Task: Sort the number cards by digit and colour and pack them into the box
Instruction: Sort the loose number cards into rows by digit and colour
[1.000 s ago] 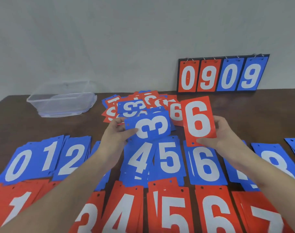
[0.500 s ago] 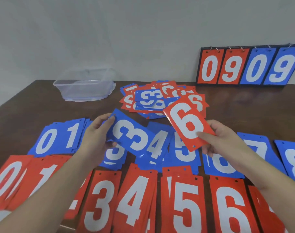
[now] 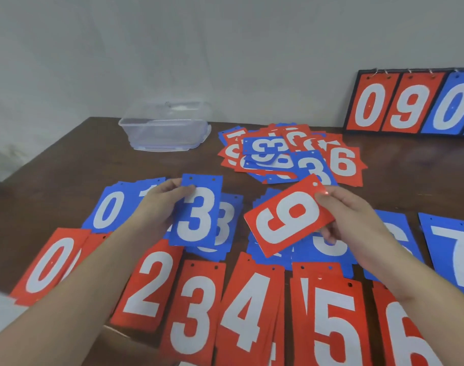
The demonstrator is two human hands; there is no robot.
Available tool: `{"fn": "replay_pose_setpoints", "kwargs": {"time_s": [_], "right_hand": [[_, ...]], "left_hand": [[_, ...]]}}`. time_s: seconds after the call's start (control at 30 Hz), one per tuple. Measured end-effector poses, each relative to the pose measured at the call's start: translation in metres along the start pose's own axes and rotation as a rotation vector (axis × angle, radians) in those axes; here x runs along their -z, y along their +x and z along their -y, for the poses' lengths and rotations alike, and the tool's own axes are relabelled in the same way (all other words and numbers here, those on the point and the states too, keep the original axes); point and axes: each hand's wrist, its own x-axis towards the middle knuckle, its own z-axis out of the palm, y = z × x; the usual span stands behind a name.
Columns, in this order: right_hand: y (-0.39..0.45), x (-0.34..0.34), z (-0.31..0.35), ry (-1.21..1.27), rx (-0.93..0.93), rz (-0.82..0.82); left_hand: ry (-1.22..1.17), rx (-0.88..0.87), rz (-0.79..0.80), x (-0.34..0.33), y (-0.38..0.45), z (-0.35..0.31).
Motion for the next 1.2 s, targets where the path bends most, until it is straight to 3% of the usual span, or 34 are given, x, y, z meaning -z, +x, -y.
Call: {"fn": "replay_pose_setpoints", "kwargs": {"time_s": [0.13,0.37,0.5,0.63,0.97,1.2], "right_hand": [[0.002,-0.008,-0.008,0.008,-0.063,0.014],[0.002,-0.002,-0.006,-0.011,-0.066,0.055],[-0.002,0.016,-0.004,0.019,-0.048,-0.009],[-0.01,0.049,-0.002,0.035,-0.05,-0.091],[-0.051,0.175,-0.027,-0.013,-0.079,-0.325],[-0.108,0.27,-0.04,-0.162,-0.12,-0.48]], "left_hand": [[0.262,-0.04,-0.059,-0.008,0.014,0.007],[0.865,-0.276,-0.04,-0.021,0.037,0.022],[1.241,-0.538,-0.145,-0.03,0.04,0.025],[1.211,-0.626,-0.067,-0.059,0.038,0.025],[1.176,-0.874,0.311,-0.188,0.019,0.03],[1.087,-0.922,0.483,-0.285,-0.021,0.036]]}}
